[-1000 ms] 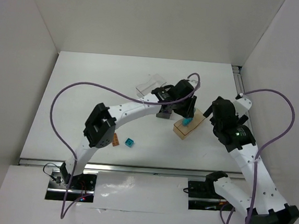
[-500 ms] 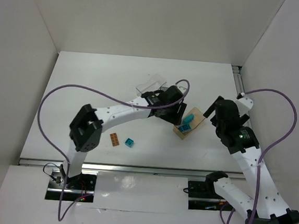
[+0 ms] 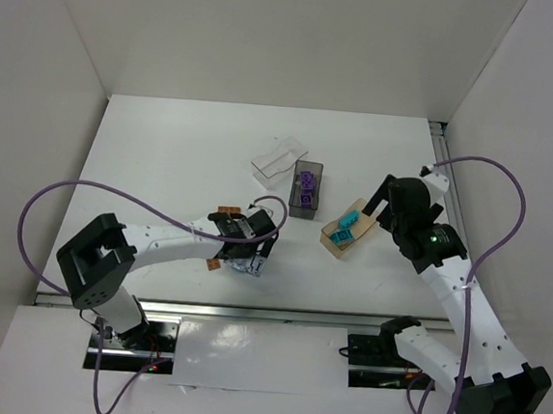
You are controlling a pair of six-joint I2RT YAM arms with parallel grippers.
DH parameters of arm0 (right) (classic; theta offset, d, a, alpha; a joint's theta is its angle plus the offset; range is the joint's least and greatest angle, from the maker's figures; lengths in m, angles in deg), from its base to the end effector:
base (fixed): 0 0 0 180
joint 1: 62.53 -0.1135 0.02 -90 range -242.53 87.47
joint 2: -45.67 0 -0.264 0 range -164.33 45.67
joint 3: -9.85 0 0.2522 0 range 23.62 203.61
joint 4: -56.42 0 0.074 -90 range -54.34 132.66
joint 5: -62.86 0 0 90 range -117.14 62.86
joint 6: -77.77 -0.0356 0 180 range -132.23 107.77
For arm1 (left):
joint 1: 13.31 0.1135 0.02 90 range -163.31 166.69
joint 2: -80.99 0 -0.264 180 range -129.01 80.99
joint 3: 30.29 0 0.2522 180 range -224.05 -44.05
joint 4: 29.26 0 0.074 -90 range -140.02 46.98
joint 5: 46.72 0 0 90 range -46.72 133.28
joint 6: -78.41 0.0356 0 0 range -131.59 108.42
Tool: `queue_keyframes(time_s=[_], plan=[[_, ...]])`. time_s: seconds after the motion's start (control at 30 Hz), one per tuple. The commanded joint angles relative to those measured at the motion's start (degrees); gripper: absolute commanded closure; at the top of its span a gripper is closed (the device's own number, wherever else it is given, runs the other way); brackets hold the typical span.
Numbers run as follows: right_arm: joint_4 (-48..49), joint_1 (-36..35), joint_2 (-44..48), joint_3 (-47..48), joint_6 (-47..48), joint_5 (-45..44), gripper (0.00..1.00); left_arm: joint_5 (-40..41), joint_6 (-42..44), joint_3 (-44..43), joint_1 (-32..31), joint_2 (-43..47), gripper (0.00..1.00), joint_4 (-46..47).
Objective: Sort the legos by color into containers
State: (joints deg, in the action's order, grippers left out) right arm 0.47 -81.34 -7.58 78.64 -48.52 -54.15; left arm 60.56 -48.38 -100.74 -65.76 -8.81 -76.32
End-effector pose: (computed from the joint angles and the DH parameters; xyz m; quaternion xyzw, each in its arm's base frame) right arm 0.1808 0.0445 0.3241 0.2309 0.8576 0.0006 0.4596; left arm 0.1914 -0.2316 0.1950 0.1014 0.9629 -0.0373 0.2471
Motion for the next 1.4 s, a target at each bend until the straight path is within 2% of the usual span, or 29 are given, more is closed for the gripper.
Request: queue_keyframes(time_s=[0.0, 0.3, 0.43, 0.57, 0.6, 0.7, 0.83, 0.93, 1.1, 1.37], plan=[[3.08, 0.26, -0.01, -0.7, 0.61, 0.9, 0.04, 3.64, -2.58, 0.34, -0.2, -0.63, 0.07, 1.75], [3.08, 0.26, -0.01, -1.24, 0.61, 0.37, 0.04, 4.69, -1.44, 2.02, 0.33, -5.38, 0.15, 5.09], [3.08, 0.26, 0.61, -1.76, 0.61, 0.37, 0.04, 4.0, -2.49, 1.49, 1.55, -5.91, 0.27, 4.99], [2.56, 0.26, 0.61, -2.38, 0.61, -0.24, 0.04, 2.41, -2.49, 1.49, 1.56, -3.28, 0.49, 5.0], [2.56, 0.26, 0.61, -2.38, 0.61, -0.24, 0.04, 0.93, -2.49, 0.62, 1.56, -2.67, 0.63, 5.0], [2.56, 0.26, 1.14, -2.38, 0.61, -0.24, 0.04, -2.06, -1.96, -2.46, 1.56, -0.04, 0.75, 4.21], [2.56, 0.26, 1.66, -2.38, 0.61, -0.76, 0.04, -11.11, -1.96, -4.56, 0.86, 2.08, 0.75, 8.77], [2.56, 0.26, 2.89, -2.91, 0.61, -1.38, 0.04, -11.13, -1.96, -10.79, 0.24, 0.51, 0.75, 10.88], [-0.07, 0.26, 4.21, -2.38, 0.08, -3.75, 0.04, -11.83, 0.41, -28.52, -1.51, -12.57, 0.75, 10.89], [-2.63, 0.79, 8.61, -0.62, 0.08, -9.03, 0.04, -13.41, 0.94, -47.71, -1.52, -28.75, 0.71, 10.27]])
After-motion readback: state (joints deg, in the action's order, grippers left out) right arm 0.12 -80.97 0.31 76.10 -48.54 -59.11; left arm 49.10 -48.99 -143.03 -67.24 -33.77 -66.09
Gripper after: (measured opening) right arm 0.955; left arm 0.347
